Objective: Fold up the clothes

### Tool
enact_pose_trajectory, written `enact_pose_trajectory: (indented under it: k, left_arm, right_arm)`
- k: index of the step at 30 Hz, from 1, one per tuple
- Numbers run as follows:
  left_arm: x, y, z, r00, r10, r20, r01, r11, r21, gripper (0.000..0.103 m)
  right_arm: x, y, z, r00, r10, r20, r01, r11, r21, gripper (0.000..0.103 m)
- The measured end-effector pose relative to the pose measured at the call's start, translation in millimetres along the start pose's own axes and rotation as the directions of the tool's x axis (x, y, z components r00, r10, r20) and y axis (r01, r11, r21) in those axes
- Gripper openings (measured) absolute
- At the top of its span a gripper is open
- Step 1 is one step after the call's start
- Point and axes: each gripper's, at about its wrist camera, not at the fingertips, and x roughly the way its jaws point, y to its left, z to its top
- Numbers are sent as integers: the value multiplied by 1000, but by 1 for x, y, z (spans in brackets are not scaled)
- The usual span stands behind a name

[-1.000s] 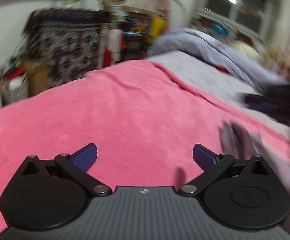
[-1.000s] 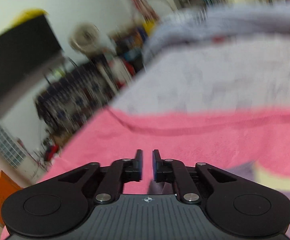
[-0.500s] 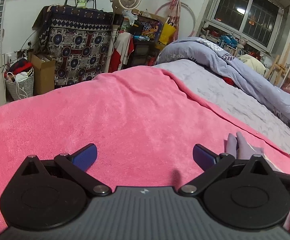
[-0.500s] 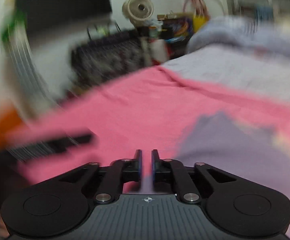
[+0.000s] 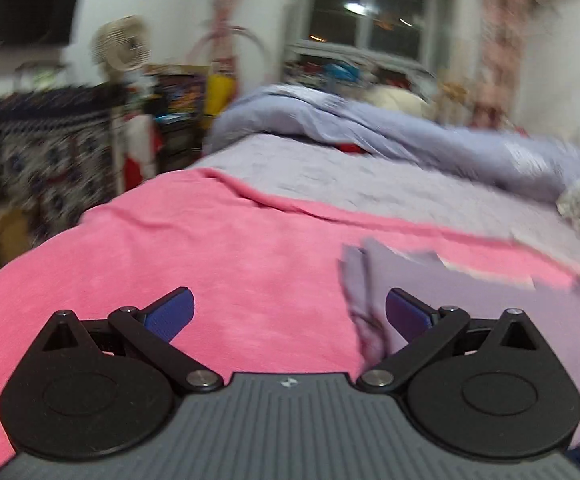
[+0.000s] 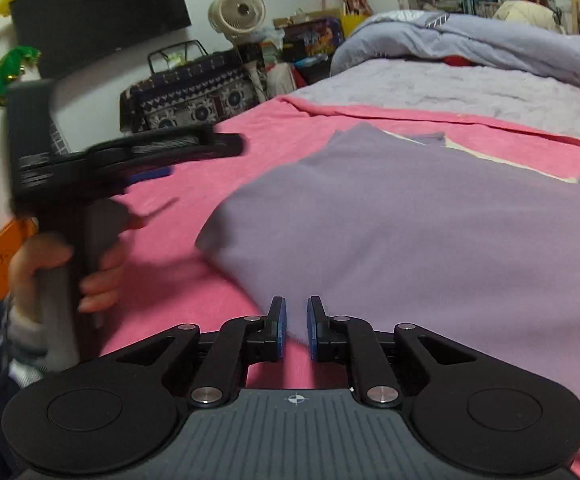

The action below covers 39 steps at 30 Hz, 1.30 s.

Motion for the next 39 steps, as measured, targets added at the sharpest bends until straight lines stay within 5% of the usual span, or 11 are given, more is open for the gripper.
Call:
enact_pose_trajectory:
  k: [7,10,12,14,18,20,25,28,33,36,39]
  left_arm:
    - [27,-5,2,929,337,-153,-336,941,32,102]
    - [-3,-12,-2,941,335,-53,-328,938,114,102]
    - [-23,-29,-15,970,244,2,-235,931,280,103]
    - [-41,-52,-35,987,159,28,-154,873,462,103]
    - [-68,-104,-77,990,74,116,-136,641,755,102]
    - [-72,-126,-84,988,51,147,-150,574,805,102]
    - [-59,-146,-69,998,-29,55,-26,601,799,103]
    - [-51,-149,-72,996,-66,58,-10,570,822,102]
    - [-50,-157,-78,987,-146,68,19,524,851,102]
    - [-33,-163,-70,991,-124,40,37,565,824,98]
    - [-16,-156,-66,997,-72,-4,48,621,782,65]
  right_arm:
    - [-73,-71,-62,930,-352,101,324,919,223,3]
    - [-105,-73,-83,855,-502,130,474,858,196,15]
    - [-110,-59,-94,773,-611,171,614,788,41,59]
    - [-104,-42,-97,735,-640,223,673,728,-128,60]
    - [-60,-6,-91,761,-576,298,644,615,-455,61]
    - [-33,10,-85,792,-514,330,598,542,-590,61]
    - [26,33,-55,856,-384,347,497,425,-756,56]
    - [51,32,-37,887,-378,265,426,452,-784,16]
    - [32,29,-22,887,-329,324,460,560,-689,8]
    - [7,24,-17,884,-308,350,466,622,-630,8]
    - [-13,16,-22,885,-315,342,465,623,-629,8]
